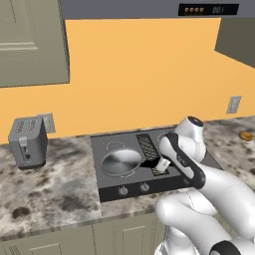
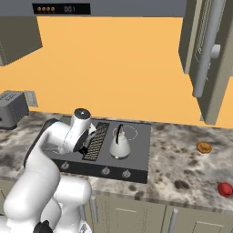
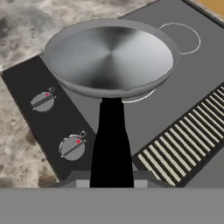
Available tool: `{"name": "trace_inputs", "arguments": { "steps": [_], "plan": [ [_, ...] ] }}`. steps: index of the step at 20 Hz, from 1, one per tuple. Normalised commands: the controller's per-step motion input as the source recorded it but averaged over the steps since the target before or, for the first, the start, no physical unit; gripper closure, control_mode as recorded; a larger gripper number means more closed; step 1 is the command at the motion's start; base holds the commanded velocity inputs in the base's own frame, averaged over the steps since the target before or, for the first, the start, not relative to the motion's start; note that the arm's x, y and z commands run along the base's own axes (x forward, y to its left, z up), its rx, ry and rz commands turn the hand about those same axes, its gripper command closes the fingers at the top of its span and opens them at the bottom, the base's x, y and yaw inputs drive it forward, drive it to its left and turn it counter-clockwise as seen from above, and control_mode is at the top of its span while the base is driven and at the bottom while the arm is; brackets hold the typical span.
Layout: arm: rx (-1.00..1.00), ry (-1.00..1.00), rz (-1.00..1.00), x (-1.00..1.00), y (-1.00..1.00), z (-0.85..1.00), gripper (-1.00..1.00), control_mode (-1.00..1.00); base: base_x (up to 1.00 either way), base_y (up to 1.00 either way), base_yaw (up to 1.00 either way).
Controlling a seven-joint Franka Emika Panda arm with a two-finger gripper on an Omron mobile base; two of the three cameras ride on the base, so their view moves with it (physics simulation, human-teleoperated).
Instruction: Pick the pan from the cabinet and place it on the stove. Then turn on the stove burner for the pan.
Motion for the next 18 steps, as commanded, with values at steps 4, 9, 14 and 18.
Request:
{"name": "trace_inputs", "arguments": {
  "steps": [4,9,14,18],
  "plan": [
    [0.00,0.00,-0.04,0.08,-0.02,-0.19,1.00,-1.00,0.00,0.00,0.00],
    [0.00,0.00,-0.01,0.13,-0.03,-0.22,1.00,-1.00,0.00,0.00,0.00],
    [0.00,0.01,0.00,0.19,-0.04,-0.20,1.00,-1.00,0.00,0.00,0.00],
    [0.00,0.03,0.00,0.15,0.00,-0.25,1.00,-1.00,0.00,0.00,0.00]
  ]
}}
